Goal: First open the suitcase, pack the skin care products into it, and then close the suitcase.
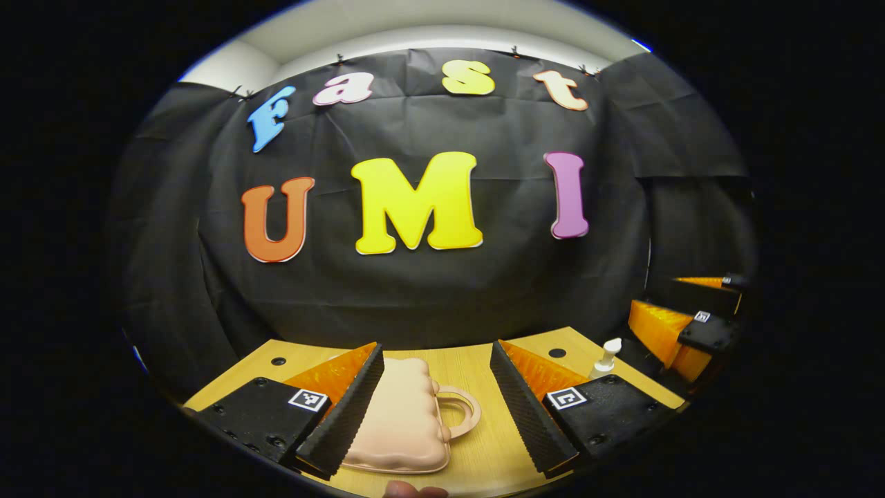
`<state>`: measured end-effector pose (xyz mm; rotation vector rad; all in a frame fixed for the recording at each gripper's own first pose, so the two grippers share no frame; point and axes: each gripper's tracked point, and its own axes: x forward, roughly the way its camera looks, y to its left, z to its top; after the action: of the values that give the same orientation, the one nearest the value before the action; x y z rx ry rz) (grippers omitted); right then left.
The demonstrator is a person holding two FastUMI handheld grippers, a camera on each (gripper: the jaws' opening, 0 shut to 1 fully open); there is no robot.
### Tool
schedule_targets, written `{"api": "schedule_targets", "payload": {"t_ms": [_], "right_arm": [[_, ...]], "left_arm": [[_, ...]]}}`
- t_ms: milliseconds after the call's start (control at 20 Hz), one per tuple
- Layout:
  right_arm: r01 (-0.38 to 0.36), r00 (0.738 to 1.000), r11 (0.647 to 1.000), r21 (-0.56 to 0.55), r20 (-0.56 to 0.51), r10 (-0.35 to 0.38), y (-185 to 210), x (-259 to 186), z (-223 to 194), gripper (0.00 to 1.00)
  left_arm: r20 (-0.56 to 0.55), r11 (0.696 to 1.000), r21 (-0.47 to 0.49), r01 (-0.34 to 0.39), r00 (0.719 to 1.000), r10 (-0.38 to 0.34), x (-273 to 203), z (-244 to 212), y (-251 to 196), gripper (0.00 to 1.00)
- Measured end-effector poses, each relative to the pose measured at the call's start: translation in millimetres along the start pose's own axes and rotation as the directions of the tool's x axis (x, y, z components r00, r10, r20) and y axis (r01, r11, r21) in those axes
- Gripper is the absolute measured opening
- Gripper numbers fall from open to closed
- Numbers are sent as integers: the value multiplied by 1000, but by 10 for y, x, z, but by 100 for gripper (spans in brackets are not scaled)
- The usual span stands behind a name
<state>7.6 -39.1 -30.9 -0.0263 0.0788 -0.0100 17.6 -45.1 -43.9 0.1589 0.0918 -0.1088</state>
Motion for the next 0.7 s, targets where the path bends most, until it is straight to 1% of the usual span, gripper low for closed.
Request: {"api": "schedule_targets", "payload": {"t_ms": [100,150,200,300,350,400,450,500,550,600,650,700], "right_arm": [[34,999,999,-6,-30,-35,-216,21,-114,80],[51,998,999,-16,-46,-52,-318,28,-165,77],[64,996,997,-36,-57,-66,-422,27,-231,80],[91,993,993,-71,-73,-96,-635,41,-330,80],[101,990,992,-78,-86,-107,-733,41,-381,80],[111,988,991,-81,-101,-118,-825,31,-447,80],[119,985,989,-82,-114,-128,-905,26,-496,77],[127,982,988,-86,-127,-138,-974,32,-555,80],[129,981,987,-93,-137,-141,-1023,27,-592,80],[130,980,987,-99,-140,-143,-1068,30,-619,78],[132,979,986,-104,-140,-146,-1112,35,-629,78],[134,979,985,-107,-142,-149,-1161,34,-653,78]], "left_arm": [[-37,996,83,35,999,-32,84,-169,-69,99],[-65,990,131,53,997,-45,150,-280,-109,99],[-100,982,177,70,994,-53,202,-396,-149,99],[-144,956,283,81,989,-41,271,-631,-217,99],[-176,935,340,103,983,-45,327,-786,-284,99],[-215,904,407,126,976,-39,394,-950,-327,99],[-250,863,482,150,968,-29,460,-1113,-366,99],[-282,818,547,176,959,-18,487,-1284,-392,99],[-327,774,599,205,945,2,525,-1485,-405,98],[-348,735,640,226,937,15,545,-1609,-460,98],[-368,703,670,238,929,36,570,-1710,-470,98],[-375,680,693,239,925,56,601,-1799,-483,98]]}}
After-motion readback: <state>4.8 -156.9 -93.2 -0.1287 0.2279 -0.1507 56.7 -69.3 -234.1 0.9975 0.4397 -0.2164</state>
